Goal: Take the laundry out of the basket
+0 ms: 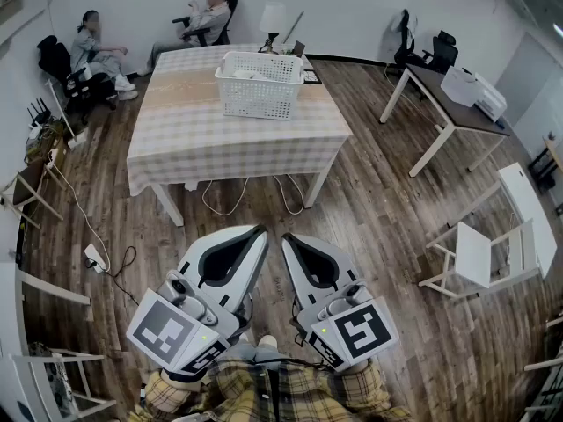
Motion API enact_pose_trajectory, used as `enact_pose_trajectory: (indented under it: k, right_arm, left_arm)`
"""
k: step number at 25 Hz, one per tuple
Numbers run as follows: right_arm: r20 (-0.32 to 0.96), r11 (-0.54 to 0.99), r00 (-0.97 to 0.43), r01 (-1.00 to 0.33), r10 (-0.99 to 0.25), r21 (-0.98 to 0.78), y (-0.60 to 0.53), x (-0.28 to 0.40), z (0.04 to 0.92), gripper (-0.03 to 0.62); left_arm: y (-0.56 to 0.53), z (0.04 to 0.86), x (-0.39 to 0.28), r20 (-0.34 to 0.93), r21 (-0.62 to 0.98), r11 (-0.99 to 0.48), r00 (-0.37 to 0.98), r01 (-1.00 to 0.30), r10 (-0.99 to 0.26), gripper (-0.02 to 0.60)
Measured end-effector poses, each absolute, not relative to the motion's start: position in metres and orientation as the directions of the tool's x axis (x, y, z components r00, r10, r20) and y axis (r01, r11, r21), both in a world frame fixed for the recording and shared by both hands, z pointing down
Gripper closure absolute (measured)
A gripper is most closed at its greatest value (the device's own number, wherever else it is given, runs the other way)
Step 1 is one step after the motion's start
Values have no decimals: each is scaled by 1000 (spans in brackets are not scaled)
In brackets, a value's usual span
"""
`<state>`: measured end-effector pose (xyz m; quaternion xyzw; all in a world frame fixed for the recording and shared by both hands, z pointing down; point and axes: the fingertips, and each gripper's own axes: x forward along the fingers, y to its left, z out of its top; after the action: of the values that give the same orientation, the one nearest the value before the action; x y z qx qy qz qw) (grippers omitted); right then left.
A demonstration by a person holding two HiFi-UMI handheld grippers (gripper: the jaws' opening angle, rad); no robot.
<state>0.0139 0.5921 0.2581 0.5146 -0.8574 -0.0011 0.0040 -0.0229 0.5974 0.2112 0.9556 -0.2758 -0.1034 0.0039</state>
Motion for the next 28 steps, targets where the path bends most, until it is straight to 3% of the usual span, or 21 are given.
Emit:
enact_pose_trajectory:
  k: [28]
  right_arm:
    - [40, 492, -492, -871, -870, -9, 532, 26, 281, 586]
  left_arm:
    - [535, 230, -20, -198, 90, -812, 789, -576, -582, 574]
